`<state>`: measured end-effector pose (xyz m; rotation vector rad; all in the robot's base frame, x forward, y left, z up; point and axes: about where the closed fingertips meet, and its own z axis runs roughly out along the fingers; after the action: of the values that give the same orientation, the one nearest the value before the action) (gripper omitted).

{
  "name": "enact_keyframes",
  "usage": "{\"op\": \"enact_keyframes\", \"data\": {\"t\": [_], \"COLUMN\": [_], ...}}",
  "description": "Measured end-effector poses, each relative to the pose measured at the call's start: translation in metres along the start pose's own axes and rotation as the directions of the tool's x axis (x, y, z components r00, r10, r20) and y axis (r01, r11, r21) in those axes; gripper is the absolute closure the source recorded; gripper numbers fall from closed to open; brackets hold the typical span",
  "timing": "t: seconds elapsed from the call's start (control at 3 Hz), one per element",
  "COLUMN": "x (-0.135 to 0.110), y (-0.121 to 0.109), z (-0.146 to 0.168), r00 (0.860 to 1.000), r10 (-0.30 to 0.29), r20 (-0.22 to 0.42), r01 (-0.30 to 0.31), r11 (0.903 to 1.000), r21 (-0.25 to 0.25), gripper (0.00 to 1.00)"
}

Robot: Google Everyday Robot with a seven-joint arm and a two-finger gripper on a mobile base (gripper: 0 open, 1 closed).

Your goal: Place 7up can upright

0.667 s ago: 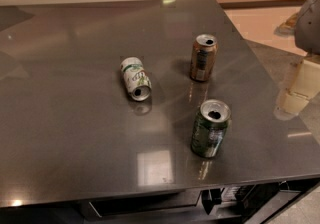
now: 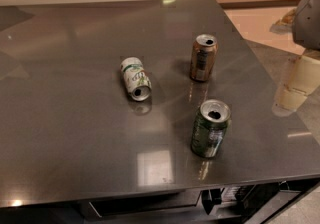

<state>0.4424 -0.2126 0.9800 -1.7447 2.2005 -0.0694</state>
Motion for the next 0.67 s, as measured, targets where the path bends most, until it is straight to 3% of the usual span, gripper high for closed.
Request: {"op": "enact_keyframes", "data": {"t": [0.33,0.67], "x": [-0.03,-0.071], "y": [-0.015,-0.032], "z": [0.002,0.008], "r00": [0.993,0.961], "r10": [-0.112,-0.258], "r20": [0.048,0.099], "r01": [0.112,0.26], "r11": [0.9937,0.9657], "r21": [-0.001,-0.001], "gripper": [0.0,0.0]}}
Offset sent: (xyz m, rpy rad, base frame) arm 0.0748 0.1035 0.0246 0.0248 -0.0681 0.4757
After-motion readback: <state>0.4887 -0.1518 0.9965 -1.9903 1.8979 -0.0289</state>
